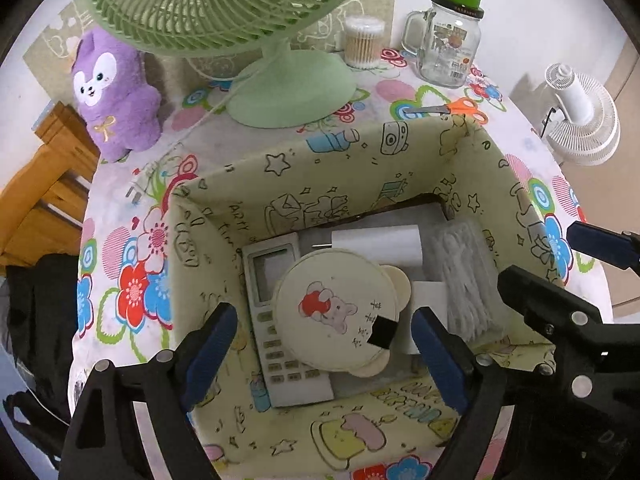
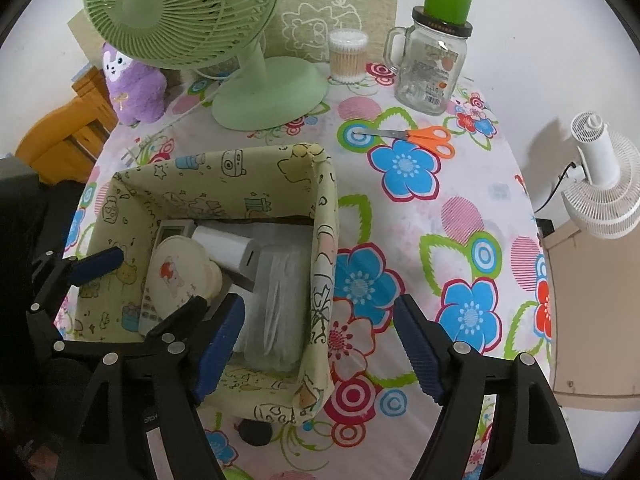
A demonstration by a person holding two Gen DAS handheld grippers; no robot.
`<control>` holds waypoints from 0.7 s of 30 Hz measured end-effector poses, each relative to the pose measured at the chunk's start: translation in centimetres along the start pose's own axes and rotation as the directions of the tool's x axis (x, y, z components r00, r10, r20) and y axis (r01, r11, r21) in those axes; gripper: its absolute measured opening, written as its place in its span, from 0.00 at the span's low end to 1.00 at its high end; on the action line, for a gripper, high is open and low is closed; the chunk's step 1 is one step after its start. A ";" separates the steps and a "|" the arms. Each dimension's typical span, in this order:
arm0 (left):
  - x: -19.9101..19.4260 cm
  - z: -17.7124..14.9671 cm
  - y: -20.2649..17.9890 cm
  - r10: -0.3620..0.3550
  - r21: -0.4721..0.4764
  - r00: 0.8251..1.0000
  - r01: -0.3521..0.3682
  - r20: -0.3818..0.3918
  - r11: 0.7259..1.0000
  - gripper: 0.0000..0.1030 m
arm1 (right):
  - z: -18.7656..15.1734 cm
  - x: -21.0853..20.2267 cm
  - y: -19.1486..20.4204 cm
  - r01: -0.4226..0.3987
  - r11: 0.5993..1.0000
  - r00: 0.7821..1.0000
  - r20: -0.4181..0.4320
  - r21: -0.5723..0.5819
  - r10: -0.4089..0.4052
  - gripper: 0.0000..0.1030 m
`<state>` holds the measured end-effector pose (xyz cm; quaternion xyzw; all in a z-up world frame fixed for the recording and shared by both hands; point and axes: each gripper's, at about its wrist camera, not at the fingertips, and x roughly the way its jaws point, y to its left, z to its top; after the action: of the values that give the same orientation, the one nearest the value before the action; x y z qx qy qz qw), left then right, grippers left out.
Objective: Organize rigid objects
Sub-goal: 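Lower the cream container and MINGYI charger into the fabric box and release both, then withdraw both tools from the fabric box toward the green case and key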
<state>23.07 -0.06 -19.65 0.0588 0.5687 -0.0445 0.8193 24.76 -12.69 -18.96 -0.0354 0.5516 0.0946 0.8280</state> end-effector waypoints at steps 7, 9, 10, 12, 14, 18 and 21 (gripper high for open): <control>-1.4 -1.0 0.4 -0.001 -0.005 1.000 0.001 0.019 1.000 0.90 | -0.8 -1.4 0.5 0.001 1.000 1.000 0.025 -0.003 -0.001 0.81; -1.9 -1.4 0.6 -0.004 -0.008 1.000 0.004 0.026 1.000 0.90 | -1.1 -1.8 0.6 0.001 1.000 1.000 0.031 -0.001 -0.001 0.83; -2.1 -1.6 0.6 -0.006 -0.008 1.000 0.007 0.027 1.000 0.90 | -1.3 -2.0 0.6 0.001 1.000 0.999 0.033 0.000 -0.001 0.83; -2.6 -2.0 0.6 -0.014 -0.005 0.999 0.014 0.031 1.000 0.90 | -1.6 -2.4 0.8 -0.003 1.000 0.999 0.038 0.000 0.003 0.84; -3.1 -2.4 0.7 -0.016 -0.003 0.999 0.016 0.037 1.000 0.90 | -2.1 -3.0 1.0 0.000 1.000 0.999 0.043 -0.001 0.000 0.84; -4.2 -3.1 0.8 -0.018 -0.007 0.998 0.019 0.053 1.000 0.90 | -2.7 -3.9 1.3 0.001 1.000 0.998 0.058 -0.001 -0.001 0.85; -5.0 -3.6 0.9 -0.021 -0.011 0.998 0.021 0.065 1.000 0.90 | -3.1 -4.6 1.6 0.000 1.000 0.997 0.072 0.000 0.000 0.85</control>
<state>18.16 1.42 -16.18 0.0467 0.5426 -0.0517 0.8371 19.93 -12.17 -15.81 -0.0322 0.5212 0.0959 0.8474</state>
